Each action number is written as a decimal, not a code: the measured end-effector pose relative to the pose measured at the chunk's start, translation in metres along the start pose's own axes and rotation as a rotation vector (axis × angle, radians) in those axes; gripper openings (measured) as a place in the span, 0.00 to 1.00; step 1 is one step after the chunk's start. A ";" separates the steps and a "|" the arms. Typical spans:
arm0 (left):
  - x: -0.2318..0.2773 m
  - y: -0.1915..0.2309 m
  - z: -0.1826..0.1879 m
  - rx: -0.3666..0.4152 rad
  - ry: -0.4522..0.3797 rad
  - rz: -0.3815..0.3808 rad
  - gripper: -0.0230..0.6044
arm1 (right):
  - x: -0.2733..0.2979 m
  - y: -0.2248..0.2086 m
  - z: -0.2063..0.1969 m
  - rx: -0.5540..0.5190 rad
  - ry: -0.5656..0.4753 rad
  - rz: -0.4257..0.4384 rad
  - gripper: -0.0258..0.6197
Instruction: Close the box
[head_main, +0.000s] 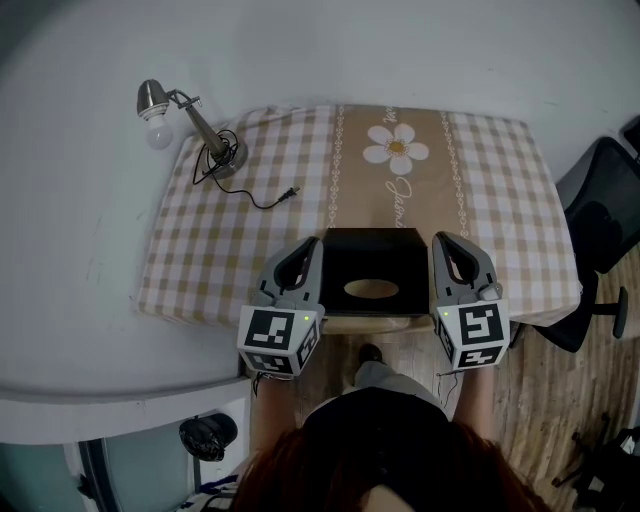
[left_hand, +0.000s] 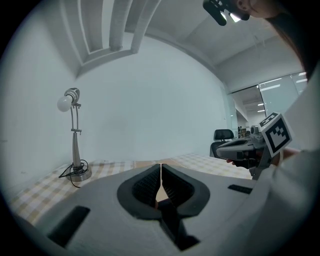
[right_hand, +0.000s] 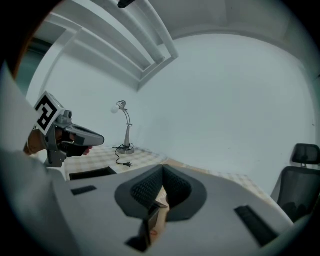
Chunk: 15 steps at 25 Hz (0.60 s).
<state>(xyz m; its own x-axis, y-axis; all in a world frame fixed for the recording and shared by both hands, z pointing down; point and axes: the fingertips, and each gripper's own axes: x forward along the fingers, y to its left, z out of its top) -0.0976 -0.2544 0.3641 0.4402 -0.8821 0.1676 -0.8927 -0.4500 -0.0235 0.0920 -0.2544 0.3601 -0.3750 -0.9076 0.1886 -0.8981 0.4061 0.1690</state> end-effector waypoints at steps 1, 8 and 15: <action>0.001 0.002 -0.001 -0.003 0.003 0.001 0.08 | 0.001 -0.002 -0.002 0.000 0.005 0.000 0.07; 0.009 0.011 -0.010 -0.010 0.033 0.008 0.08 | 0.012 -0.011 -0.016 0.004 0.041 0.011 0.07; 0.018 0.022 -0.024 -0.059 0.057 0.005 0.08 | 0.025 -0.016 -0.030 0.033 0.079 0.032 0.07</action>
<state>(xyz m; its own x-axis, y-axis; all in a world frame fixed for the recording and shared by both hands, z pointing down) -0.1114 -0.2773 0.3899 0.4314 -0.8739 0.2238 -0.8996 -0.4354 0.0337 0.1041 -0.2805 0.3912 -0.3854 -0.8827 0.2690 -0.8936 0.4297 0.1299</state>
